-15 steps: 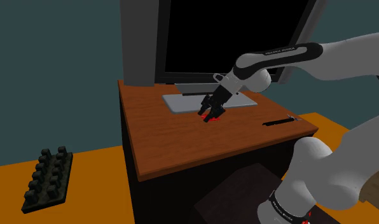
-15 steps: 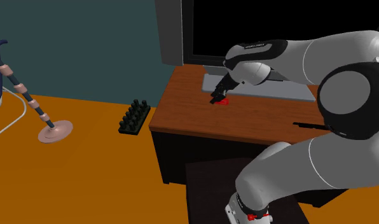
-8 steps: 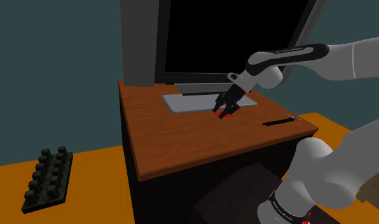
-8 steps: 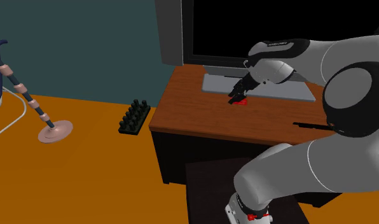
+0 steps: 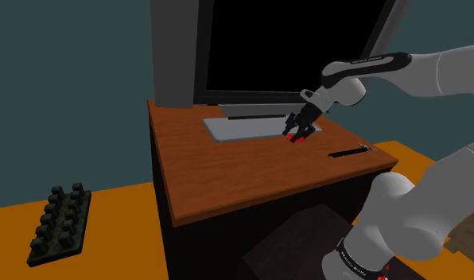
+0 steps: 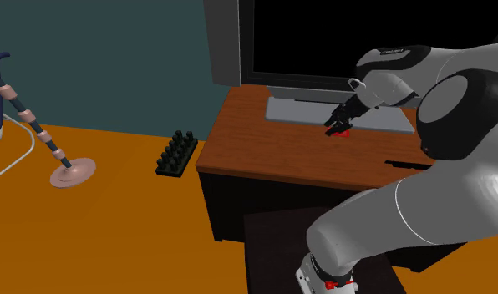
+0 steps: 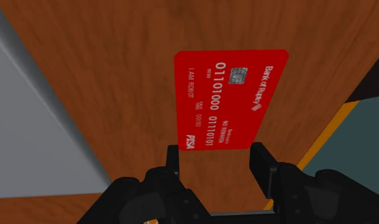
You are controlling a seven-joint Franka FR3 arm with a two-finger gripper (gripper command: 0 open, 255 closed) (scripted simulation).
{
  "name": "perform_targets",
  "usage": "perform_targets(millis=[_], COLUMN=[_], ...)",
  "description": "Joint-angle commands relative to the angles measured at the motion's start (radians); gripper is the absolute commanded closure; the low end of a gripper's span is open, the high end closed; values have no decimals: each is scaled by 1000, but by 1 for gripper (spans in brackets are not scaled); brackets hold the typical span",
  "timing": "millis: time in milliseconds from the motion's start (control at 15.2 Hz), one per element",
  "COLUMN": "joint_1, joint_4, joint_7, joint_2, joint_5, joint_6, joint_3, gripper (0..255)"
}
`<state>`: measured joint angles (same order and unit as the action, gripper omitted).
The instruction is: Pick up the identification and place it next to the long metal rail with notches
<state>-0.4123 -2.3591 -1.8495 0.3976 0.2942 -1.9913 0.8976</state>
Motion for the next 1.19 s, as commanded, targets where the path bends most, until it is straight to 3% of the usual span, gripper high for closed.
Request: perform_targets(millis=[0, 330, 528, 594, 660, 792, 858, 1122], joint_1=[-5, -51, -102, -88, -31, 128, 163, 183], joint_4=[49, 187, 291, 333, 376, 457, 474, 445], joint_7=[-57, -217, -375, -459, -531, -605, -615, -647], joint_2=[-39, -179, -362, -476, -582, -691, -706, -734], joint_5=[4, 60, 180, 263, 335, 395, 401, 425], joint_6=[41, 152, 258, 322, 386, 464, 476, 446], joint_3=[62, 243, 406, 451, 453, 376, 355, 332], gripper=[255, 255, 255, 255, 255, 255, 255, 255])
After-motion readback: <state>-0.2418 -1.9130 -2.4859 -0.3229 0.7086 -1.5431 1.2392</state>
